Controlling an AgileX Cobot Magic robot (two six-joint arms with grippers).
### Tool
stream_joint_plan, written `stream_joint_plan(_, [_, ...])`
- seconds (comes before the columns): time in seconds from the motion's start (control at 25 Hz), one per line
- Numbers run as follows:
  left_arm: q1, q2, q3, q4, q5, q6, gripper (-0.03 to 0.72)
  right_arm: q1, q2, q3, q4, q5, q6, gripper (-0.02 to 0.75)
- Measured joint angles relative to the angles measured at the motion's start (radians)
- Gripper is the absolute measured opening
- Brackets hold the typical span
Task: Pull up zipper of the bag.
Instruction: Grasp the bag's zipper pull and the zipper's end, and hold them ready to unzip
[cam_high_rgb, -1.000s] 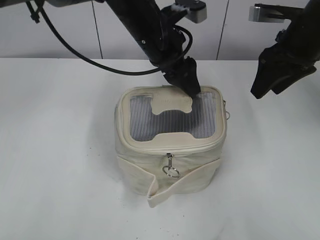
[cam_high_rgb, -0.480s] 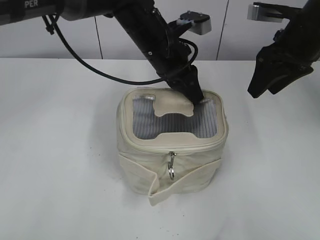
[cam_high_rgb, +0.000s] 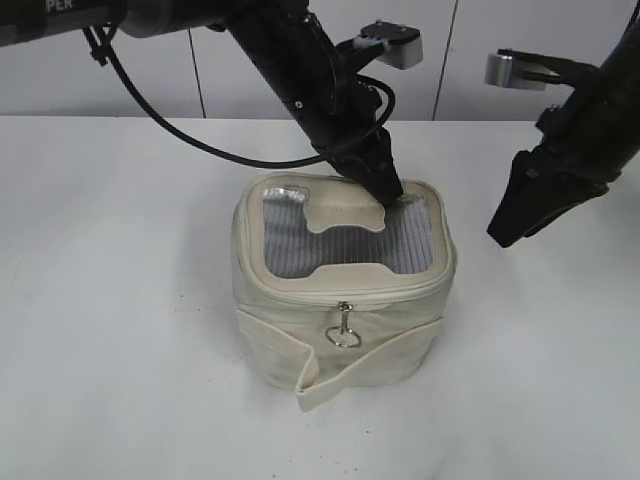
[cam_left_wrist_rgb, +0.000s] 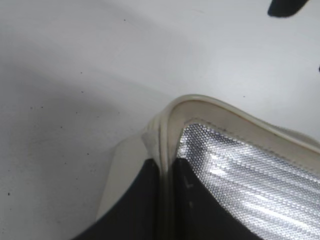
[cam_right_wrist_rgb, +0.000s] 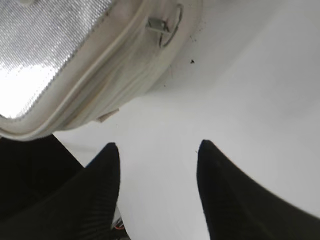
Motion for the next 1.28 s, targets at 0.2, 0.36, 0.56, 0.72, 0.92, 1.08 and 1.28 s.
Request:
stream_joint_plan(0.2, [-0.001, 0.000, 0.000, -0.014, 0.007, 0.000, 0.052, 0.000, 0.000, 0.068, 0.052, -0.117, -0.022, 0.360])
stream_joint_plan(0.36, [-0.001, 0.000, 0.000, -0.015, 0.007, 0.000, 0.050, 0.000, -0.001, 0.077, 0.080, -0.163, -0.010, 0.324])
stream_joint_plan(0.56, [-0.001, 0.000, 0.000, -0.015, 0.009, 0.000, 0.048, 0.000, -0.001, 0.077, 0.096, -0.173, -0.008, 0.313])
stream_joint_plan(0.72, [-0.001, 0.000, 0.000, -0.015, 0.009, 0.000, 0.048, 0.000, -0.001, 0.077, 0.064, -0.222, -0.013, 0.307])
stream_joint_plan(0.92, [-0.001, 0.000, 0.000, -0.015, 0.009, 0.000, 0.048, 0.000, -0.001, 0.077, 0.066, -0.286, -0.002, 0.304])
stream_joint_plan(1.08, [-0.001, 0.000, 0.000, -0.016, 0.016, 0.000, 0.048, 0.000, -0.001, 0.077, 0.105, -0.301, 0.013, 0.302])
stream_joint_plan(1.28, [0.000, -0.002, 0.000, -0.016, 0.018, 0.000, 0.048, 0.000, -0.007, 0.109, 0.129, -0.264, -0.047, 0.300])
